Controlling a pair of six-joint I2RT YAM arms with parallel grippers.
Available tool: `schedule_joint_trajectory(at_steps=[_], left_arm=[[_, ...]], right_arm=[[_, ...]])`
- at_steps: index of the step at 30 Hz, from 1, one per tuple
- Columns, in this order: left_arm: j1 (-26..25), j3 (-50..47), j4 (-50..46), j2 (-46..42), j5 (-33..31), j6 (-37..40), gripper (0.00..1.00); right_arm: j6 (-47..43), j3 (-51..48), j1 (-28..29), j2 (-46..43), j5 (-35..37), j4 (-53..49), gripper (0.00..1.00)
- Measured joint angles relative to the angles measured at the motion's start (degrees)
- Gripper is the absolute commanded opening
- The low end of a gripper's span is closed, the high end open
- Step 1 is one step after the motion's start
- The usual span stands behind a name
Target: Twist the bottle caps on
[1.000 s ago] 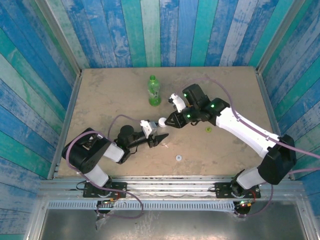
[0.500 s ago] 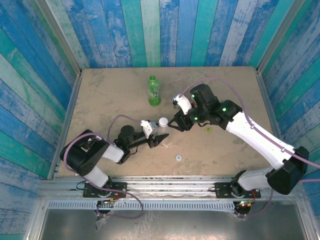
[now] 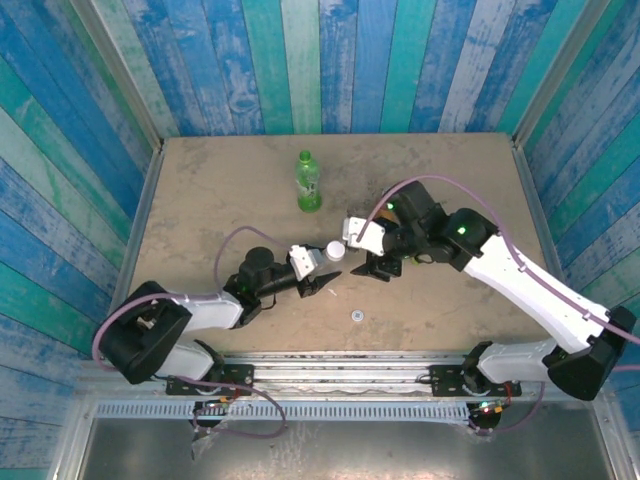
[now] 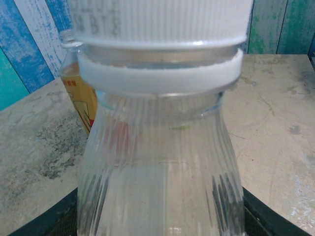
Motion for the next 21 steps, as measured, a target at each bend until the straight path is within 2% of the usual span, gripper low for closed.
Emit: schedule_joint_trajectory(at_steps=[3, 6, 21], left_arm=[[-0.57, 0.17, -2.51, -1.95, 0.00, 2.03, 0.31], [-0.61, 0.17, -4.31, -2.97, 0.24, 3.21, 0.32], [-0.61, 0.17, -6.86, -3.43, 0.90, 4.55, 0.31]], right_arm=[[-3.45, 2.45, 2.23, 3.48, 2.95, -2.05, 0.63], [-5.42, 4.28, 3.17, 6.16, 4.42, -2.60, 0.62], [-8.44, 8.66, 4.44, 11.69, 5.68, -3.96, 0.50]])
